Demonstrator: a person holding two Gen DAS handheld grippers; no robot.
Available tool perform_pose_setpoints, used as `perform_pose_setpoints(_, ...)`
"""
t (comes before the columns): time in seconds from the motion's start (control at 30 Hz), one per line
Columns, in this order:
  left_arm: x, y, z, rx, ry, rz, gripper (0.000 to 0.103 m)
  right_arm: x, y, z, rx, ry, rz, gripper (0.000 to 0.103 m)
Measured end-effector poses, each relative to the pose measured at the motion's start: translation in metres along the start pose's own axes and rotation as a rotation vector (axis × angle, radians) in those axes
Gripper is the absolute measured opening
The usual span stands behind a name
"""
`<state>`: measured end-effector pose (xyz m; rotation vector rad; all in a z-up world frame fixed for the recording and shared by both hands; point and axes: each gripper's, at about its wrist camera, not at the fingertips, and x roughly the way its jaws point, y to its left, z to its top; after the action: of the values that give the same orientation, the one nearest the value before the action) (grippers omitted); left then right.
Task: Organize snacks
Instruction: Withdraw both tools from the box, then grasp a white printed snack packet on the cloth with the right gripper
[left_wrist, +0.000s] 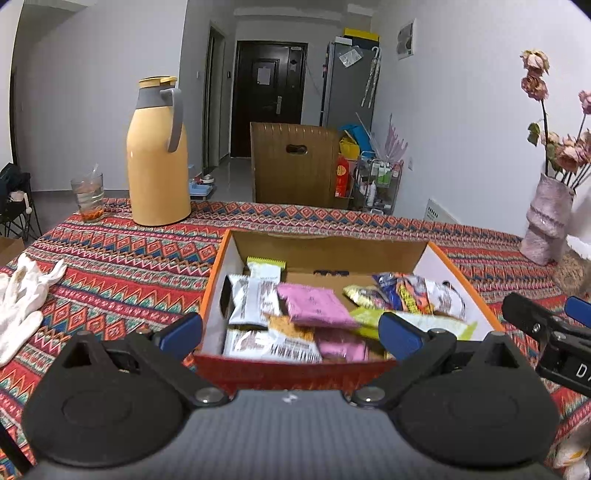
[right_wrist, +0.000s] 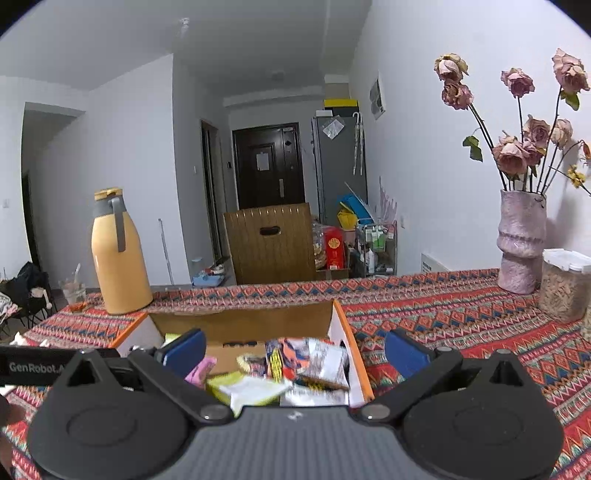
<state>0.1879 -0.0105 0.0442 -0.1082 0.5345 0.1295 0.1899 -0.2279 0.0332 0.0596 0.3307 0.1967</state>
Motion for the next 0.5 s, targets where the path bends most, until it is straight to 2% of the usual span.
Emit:
perform_pose_setpoints(0.23,-0.013,0.013,-0.025,0.004,0.036,0.004,0.103,-0.019,0.001,-0.026,0.001,0.082,-0.006,0.103)
perform_pose_setpoints(0.5,-0.005,0.032,-0.062,-0.007,0.11,-0.008,0.103,-0.032,0.002,-0.06,0.007,0.167,-0.011,0.103)
